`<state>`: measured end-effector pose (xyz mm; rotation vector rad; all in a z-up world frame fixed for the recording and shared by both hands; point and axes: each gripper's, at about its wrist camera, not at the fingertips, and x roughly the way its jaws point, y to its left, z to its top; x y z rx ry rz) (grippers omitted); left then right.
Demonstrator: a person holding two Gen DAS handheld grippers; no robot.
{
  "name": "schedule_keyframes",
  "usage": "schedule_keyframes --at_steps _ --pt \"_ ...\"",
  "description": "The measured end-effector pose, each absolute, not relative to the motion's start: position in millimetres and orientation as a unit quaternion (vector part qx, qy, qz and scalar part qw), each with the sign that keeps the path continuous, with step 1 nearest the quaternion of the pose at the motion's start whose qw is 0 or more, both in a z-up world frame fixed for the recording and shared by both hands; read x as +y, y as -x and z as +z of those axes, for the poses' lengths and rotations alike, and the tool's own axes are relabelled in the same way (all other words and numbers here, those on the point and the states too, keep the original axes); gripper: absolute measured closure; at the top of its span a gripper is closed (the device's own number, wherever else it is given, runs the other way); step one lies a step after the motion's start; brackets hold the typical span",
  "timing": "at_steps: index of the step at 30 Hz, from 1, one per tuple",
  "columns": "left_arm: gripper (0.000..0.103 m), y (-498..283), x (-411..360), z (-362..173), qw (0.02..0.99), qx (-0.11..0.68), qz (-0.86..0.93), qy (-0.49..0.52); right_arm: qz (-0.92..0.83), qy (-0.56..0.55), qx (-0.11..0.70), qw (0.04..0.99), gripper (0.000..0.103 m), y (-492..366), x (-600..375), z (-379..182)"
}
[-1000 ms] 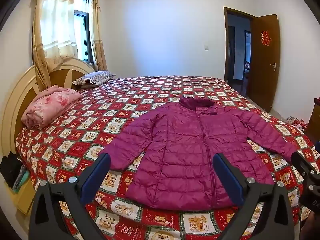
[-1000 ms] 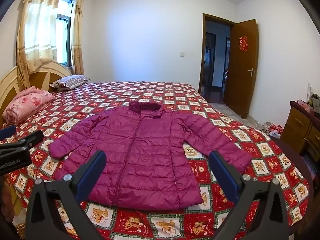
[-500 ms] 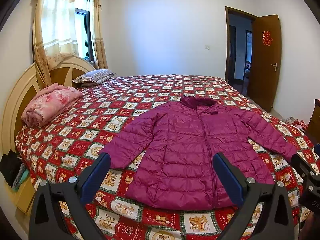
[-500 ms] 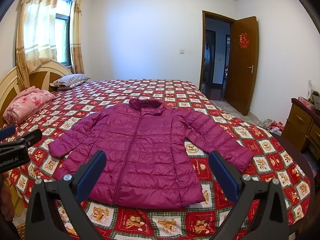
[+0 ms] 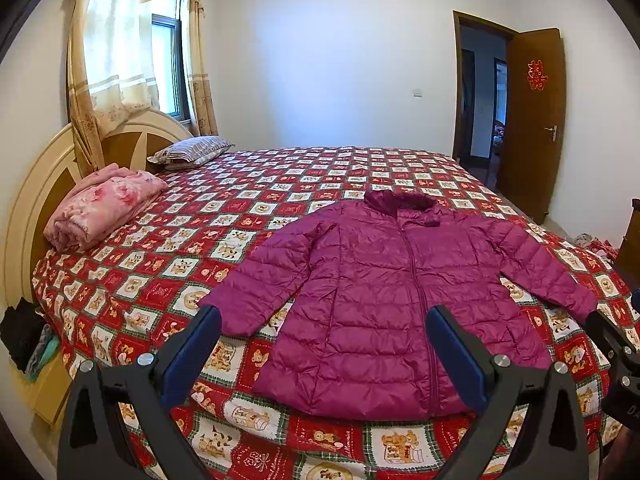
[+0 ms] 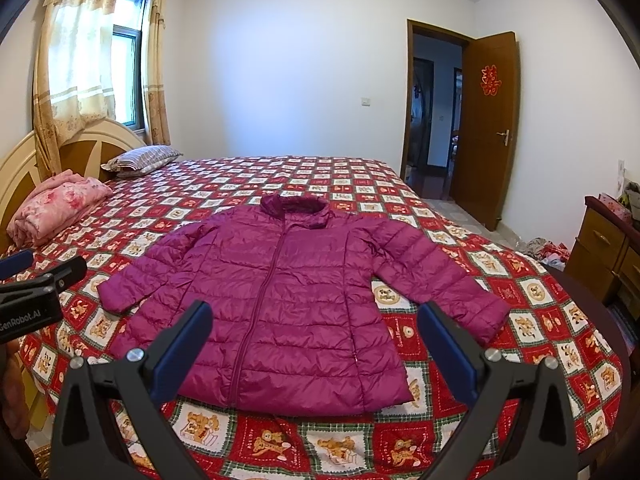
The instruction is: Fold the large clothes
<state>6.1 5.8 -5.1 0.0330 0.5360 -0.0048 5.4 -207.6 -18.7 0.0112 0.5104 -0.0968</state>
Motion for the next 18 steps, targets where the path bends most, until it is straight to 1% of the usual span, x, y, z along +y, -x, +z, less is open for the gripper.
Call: schedule_keyframes --at_steps 18 --pt "0.001 -8.0 7.9 -12.6 0.963 0.270 -0.004 -0.015 -0.044 -0.007 0.256 0.966 0.000 -6.6 -207.5 -21.1"
